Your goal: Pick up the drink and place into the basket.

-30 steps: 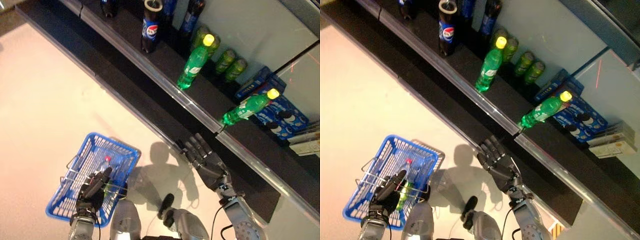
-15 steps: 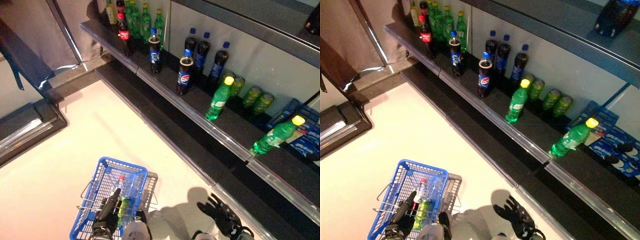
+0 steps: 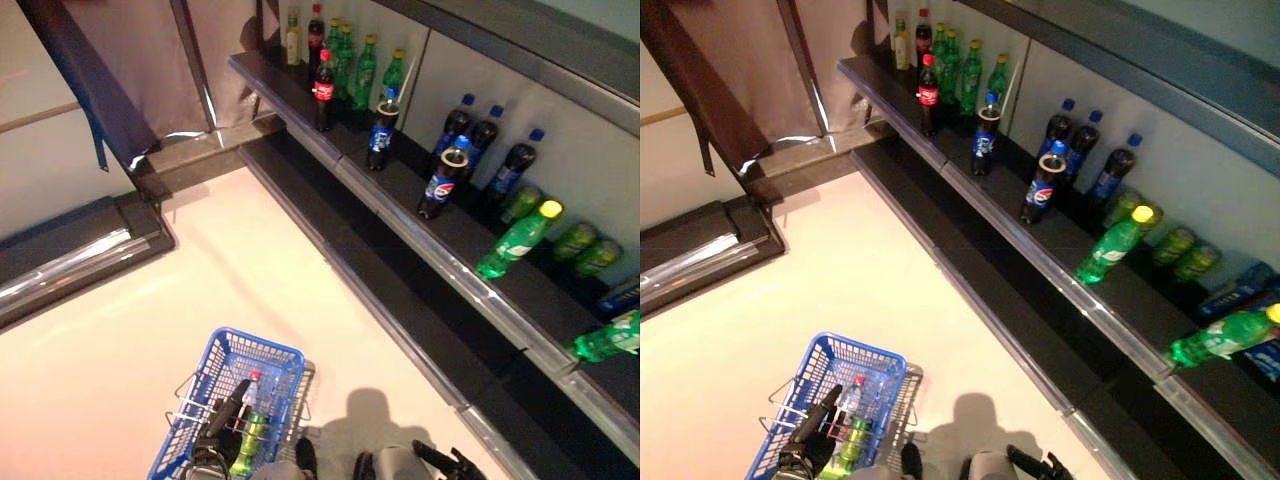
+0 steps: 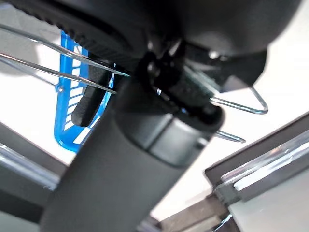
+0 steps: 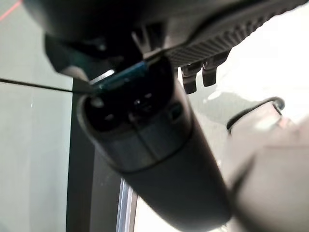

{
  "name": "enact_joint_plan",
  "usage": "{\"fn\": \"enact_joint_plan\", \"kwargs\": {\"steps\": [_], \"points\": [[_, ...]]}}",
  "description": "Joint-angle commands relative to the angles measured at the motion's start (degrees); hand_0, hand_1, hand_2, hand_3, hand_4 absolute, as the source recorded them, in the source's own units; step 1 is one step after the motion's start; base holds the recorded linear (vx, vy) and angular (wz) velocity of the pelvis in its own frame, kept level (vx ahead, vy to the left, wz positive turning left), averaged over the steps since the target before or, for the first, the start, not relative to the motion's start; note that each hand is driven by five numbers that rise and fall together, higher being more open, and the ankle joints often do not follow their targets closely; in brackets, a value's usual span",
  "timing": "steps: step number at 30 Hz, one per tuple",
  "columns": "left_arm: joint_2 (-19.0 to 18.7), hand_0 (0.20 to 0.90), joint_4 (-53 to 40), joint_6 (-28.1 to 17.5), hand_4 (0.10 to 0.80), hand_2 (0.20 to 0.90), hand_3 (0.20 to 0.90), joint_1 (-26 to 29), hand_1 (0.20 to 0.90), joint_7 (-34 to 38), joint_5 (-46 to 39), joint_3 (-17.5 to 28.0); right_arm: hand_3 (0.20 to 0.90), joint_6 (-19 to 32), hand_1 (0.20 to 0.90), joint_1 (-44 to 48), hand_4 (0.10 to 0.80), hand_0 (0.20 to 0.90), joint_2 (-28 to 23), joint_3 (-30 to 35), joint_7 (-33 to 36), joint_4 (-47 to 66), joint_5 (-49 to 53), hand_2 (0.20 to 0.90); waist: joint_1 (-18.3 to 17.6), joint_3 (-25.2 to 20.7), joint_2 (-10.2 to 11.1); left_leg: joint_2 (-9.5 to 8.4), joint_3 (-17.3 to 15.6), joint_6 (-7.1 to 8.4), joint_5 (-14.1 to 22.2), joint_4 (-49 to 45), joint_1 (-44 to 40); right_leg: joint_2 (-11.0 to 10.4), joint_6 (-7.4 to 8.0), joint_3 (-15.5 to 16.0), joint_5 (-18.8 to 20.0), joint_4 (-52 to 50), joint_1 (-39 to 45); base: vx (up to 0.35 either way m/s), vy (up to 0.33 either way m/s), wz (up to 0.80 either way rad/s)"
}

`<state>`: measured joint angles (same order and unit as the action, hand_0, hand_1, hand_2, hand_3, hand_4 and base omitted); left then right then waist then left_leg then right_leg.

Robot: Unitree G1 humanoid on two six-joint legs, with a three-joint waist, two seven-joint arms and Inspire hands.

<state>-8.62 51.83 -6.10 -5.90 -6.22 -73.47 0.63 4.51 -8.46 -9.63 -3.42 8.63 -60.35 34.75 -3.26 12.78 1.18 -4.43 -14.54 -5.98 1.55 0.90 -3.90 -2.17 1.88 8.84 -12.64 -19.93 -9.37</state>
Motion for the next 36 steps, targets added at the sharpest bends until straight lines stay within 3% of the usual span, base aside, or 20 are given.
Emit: {"fn": "enact_joint_plan", "kwargs": {"steps": [1,3,5,6,7,8,9,12,15,16,17,18,21,23,27,28,29,30,32,36], "points": [[-1.49,0.3,-8.39,-7.8,0.1,0.3,0.2,5.14,0.3,-8.86,-0.85,-0.12,0.9,3.46,0.9,-1.5,0.8,0.9,-4.18,2.49,-0.89,-2.44,3.19,0.9,-0.12,-2.1,2.3,-1.02,-3.79,4.41,8.24,-12.12,0.98,-1.62,4.21,3.56,16.84,18.76,6.19,0.443,0.077,0.0],[-1.31,0.3,-8.24,-7.35,0.1,0.3,0.2,4.27,0.3,-9.52,-0.59,0.29,0.9,2.91,0.9,-1.15,0.8,0.9,-3.65,3.19,-1.2,-2.81,4.44,0.9,-0.39,-1.92,2.42,-0.98,-5.01,4.53,12.63,-14.12,-1.97,-1.58,5.81,8.56,19.25,16.94,1.83,0.598,0.099,-0.13],[-1.35,0.3,-7.97,-7.26,0.1,0.3,0.2,3.87,0.3,-9.65,-0.89,0.23,0.9,2.61,0.9,-1.34,0.8,0.9,-3.29,3.05,-0.91,-2.61,4.67,0.9,-0.72,-2.07,2.52,-0.43,-4.88,5.12,12.09,-17.35,-3.21,-0.92,5.22,10.58,19.41,15.15,0.46,0.437,0.002,-0.17],[-1.07,0.3,-7.61,-7.36,0.1,0.3,0.2,3.79,0.3,-9.23,-0.85,0.02,0.9,2.57,0.9,-1.57,0.8,0.9,-3.23,3.12,-0.88,-2.96,5.01,0.9,-1.28,-2.86,2.95,0.02,-5.46,6.03,9.2,-20.91,-3.82,-0.98,3.29,11.57,19.63,15.78,1.03,0.311,-0.031,0.02],[-1.08,0.3,-7.61,-7.37,0.1,0.3,0.2,3.78,0.3,-9.23,-0.85,0.02,0.9,2.57,0.9,-1.58,0.8,0.9,-3.23,3.11,-0.89,-2.96,5.01,0.9,-1.33,-2.88,2.97,0.04,-5.41,6.07,9.2,-20.99,-3.77,-0.97,3.26,11.62,19.64,15.83,1.04,0.424,-0.035,0.17],[-0.37,0.3,-6.71,-7.98,0.1,0.3,0.2,3.81,0.3,-8.14,-1.48,-0.59,0.9,1.34,0.9,-1.75,0.8,0.9,-3.14,3.13,0.06,-2.92,5.34,0.9,-2.16,-4.04,2.62,1.16,-3.02,9.6,0.47,-30.23,-3.57,0.87,0.93,9.97,17.76,15.84,2.28,0.411,0.027,0.39],[0.73,0.3,-6.53,-8.4,0.1,0.3,0.2,3.72,0.3,-8.17,-1.52,-0.47,0.9,0.48,0.9,-2.09,0.8,0.9,-3.35,3.14,0.74,-1.94,4.1,0.9,-2.19,-4.38,2.75,1.09,-2.03,12.0,-3.5,-36.57,-2.07,0.42,-0.02,10.82,17.32,16.28,3.73,0.496,0.054,0.48],[1.4,0.3,-6.49,-8.49,0.1,0.3,0.2,3.09,0.3,-8.84,-1.84,-0.72,0.9,0.85,0.9,-2.4,0.8,0.9,-4.38,2.29,-0.12,-1.69,1.4,0.9,-1.59,-4.67,3.58,1.09,-1.05,13.64,-6.74,-46.83,2.91,-1.42,-1.22,11.17,16.57,16.44,5.64,0.388,0.135,0.17],[1.45,0.3,-7.35,-8.25,0.1,0.3,0.2,2.2,0.3,-9.42,-3.85,-0.32,0.9,1.48,0.9,-0.73,0.8,0.9,-5.09,0.29,-1.1,-1.18,-1.59,0.9,1.53,-3.35,3.5,5.2,0.29,10.74,-4.1,-39.72,9.01,-1.53,-0.89,7.63,14.45,15.42,8.63,0.396,0.248,-0.31],[1.27,0.3,-7.8,-7.94,0.1,0.3,0.2,1.4,0.3,-10.59,-3.97,0.27,0.9,1.66,0.9,0.69,0.8,0.9,-5.2,-0.5,-1.53,-0.89,-2.86,0.9,3.12,-2.77,3.88,6.82,1.24,9.56,-2.68,-31.88,9.25,-1.48,-0.32,4.78,13.95,15.9,10.04,0.301,0.267,-0.37],[1.35,0.3,-7.82,-8.03,0.1,0.3,0.2,1.18,0.3,-10.8,-4.01,0.35,0.9,1.66,0.9,0.88,0.8,0.9,-5.22,-0.61,-1.54,-0.81,-3.18,0.9,3.45,-2.71,3.78,7.25,1.77,9.6,-2.97,-28.96,8.94,-1.3,-0.16,4.03,13.84,16.08,10.42,0.486,0.485,-0.7],[1.8,0.3,-7.76,-8.11,0.1,0.3,0.2,0.15,0.3,-11.6,-4.18,0.8,0.9,1.32,0.9,1.61,0.8,0.9,-5.5,-1.39,-1.32,-0.47,-2.24,0.9,4.82,-2.65,3.52,9.41,5.67,9.79,-4.12,-17.02,8.19,-0.85,0.78,0.22,13.23,16.76,11.84,0.41,0.463,-0.83],[2.93,0.3,-6.6,-7.96,0.1,0.3,0.2,-1.4,0.3,-13.4,-3.02,2.1,0.9,1.71,0.9,1.82,0.8,0.9,-5.43,-0.7,-2.24,-1.14,-0.15,0.9,6.95,-2.79,2.83,14.9,14.02,11.91,-8.57,-3.63,8.51,-1.33,1.99,-6.12,11.26,15.91,13.44,0.429,0.528,-0.89],[3.81,0.3,-5.71,-8.39,0.1,0.3,0.2,-1.28,0.3,-13.89,-1.79,2.55,0.9,2.35,0.9,1.73,0.8,0.9,-5.17,-0.05,-2.67,-1.48,0.5,0.9,7.44,-2.43,2.81,14.77,15.78,11.91,-7.58,-4.75,8.96,-3.19,2.84,-7.62,10.3,15.25,14.36,0.289,0.519,-0.84],[1.99,0.3,-5.26,-6.67,0.1,0.3,0.2,1.68,0.3,-11.6,0.34,2.98,0.9,2.01,0.9,1.21,0.8,0.9,-3.67,2.14,-1.46,-2.95,0.01,0.9,5.65,-2.77,1.56,10.99,11.38,10.48,-2.94,-6.93,7.32,-8.46,5.62,-5.93,10.03,12.29,13.47,0.225,0.522,-0.57],[0.41,0.3,-5.47,-6.29,0.1,0.3,0.2,2.63,0.3,-10.55,0.7,3.23,0.9,2.55,0.9,0.64,0.8,0.9,-3.34,2.23,-1.96,-3.64,-2.45,0.9,5.17,-2.97,0.98,9.35,9.52,9.41,-1.74,-7.11,5.91,-9.81,6.07,-3.94,10.45,10.55,12.4,0.24,0.478,-0.04],[0.26,0.3,-5.54,-6.21,0.1,0.3,0.2,2.7,0.3,-10.41,0.61,3.28,0.9,2.54,0.9,0.61,0.8,0.9,-3.29,2.14,-1.88,-3.57,-2.62,0.9,5.19,-2.95,0.95,9.23,9.31,9.33,-1.63,-7.1,5.73,-9.93,6.11,-3.65,10.44,10.3,12.31,0.235,0.419,-0.13],[-1.18,0.3,-6.49,-5.71,0.1,0.3,0.2,2.76,0.3,-9.38,-1.0,4.13,0.9,2.08,0.9,0.29,0.8,0.9,-2.86,0.95,-1.07,-1.8,-3.08,0.9,5.41,-3.16,0.28,8.75,6.45,8.94,-1.26,-6.68,4.22,-10.83,6.24,0.54,11.0,8.52,11.34,0.126,0.243,-0.23],[-2.13,0.3,-6.84,-5.8,0.1,0.3,0.2,2.01,0.3,-9.88,-1.0,5.99,0.9,1.58,0.9,0.63,0.8,0.9,-2.58,0.25,-0.59,-0.22,-2.69,0.9,5.78,-3.5,-0.17,8.21,3.53,8.38,-0.35,-5.45,2.43,-9.26,6.29,5.25,10.52,7.12,10.38,0.122,0.269,-0.81],[-3.7,0.3,-7.62,-6.86,0.1,0.3,0.2,1.31,0.3,-11.02,-3.72,6.84,0.9,1.2,0.9,1.3,0.8,0.9,-2.72,-1.03,-2.03,0.84,-3.02,0.9,7.06,-4.28,0.16,6.08,0.18,7.57,0.81,-3.68,0.46,-5.27,4.5,10.28,9.34,8.42,11.05,0.014,0.097,-0.84]]}}
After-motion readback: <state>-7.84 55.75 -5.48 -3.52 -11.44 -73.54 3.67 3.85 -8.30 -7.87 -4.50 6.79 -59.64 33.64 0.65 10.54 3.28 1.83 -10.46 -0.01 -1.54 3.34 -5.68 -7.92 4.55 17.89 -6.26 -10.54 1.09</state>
